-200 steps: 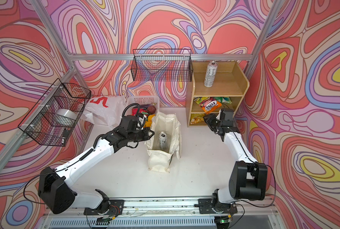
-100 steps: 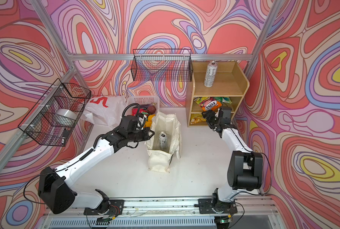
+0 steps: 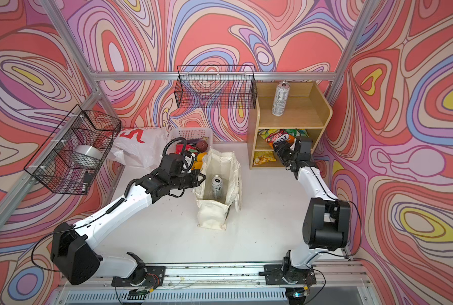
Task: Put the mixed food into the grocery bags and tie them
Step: 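Release the can and reach the right gripper to the orange Fox's candy bag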
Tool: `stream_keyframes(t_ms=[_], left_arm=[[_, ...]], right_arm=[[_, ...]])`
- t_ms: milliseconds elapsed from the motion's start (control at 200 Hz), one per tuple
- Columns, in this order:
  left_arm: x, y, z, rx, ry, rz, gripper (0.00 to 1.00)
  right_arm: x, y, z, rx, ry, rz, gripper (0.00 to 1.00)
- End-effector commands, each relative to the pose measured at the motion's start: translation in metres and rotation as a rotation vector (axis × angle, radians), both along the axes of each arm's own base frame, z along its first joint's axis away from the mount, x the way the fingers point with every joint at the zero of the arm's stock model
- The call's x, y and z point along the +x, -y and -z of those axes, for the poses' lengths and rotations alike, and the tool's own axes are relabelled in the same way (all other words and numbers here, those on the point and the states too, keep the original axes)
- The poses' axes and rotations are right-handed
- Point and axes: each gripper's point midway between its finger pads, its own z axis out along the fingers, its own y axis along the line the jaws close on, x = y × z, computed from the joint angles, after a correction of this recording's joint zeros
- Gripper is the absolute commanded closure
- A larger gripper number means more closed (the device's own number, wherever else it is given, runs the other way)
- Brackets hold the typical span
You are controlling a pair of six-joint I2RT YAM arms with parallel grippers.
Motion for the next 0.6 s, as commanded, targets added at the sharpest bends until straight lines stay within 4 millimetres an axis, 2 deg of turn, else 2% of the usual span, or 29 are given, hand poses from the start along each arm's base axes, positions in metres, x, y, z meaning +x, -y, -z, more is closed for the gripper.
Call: stream_keyframes(t_ms=[0,150,406,596], left_arm=[[0.0,0.002,-0.006,-0.018,0.009,-0.002,1.0],[0.001,0.002,-0.007,-0.021,0.011,-0.003,1.0],[0.0,0.001,-0.01,-0.021,0.019,-0.001,1.0],[0.0,0.002,-0.01,-0.021,0.018,0.002,1.0]], right_arm=[[0.01,0.006,0.002,0.008,-0.006,0.008,0.43],[0.012,0.007,0.008,0.018,-0.028,0.015,0.45],[-0.003,0.007,0.017,0.017,-0.04,0.026,0.46],[0.008,0.009,0.022,0.016,-0.044,0.028,0.46]])
